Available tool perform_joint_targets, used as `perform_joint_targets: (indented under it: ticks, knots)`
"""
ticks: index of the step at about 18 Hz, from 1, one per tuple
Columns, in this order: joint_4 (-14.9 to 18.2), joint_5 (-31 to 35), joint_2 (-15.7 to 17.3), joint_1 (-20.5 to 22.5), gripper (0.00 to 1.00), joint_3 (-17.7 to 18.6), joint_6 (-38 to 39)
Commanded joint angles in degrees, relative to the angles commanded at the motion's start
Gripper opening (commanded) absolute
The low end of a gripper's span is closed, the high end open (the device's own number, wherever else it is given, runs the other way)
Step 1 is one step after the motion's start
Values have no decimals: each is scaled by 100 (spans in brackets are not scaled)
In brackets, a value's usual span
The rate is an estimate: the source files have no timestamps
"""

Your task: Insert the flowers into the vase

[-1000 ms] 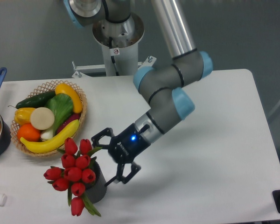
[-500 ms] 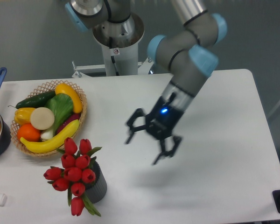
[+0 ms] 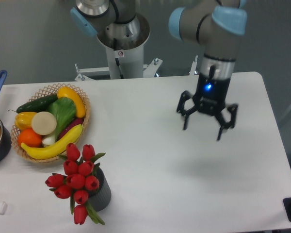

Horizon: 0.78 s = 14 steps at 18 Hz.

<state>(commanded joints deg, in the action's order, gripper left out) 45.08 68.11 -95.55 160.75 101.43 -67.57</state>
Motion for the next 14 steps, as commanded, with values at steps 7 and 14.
perform_joint_targets:
  ticks: [7,14]
  knots:
    - [1247,1002,536,272,100,-70,-1837]
    - [1425,1126,801,536,100,53,-2234]
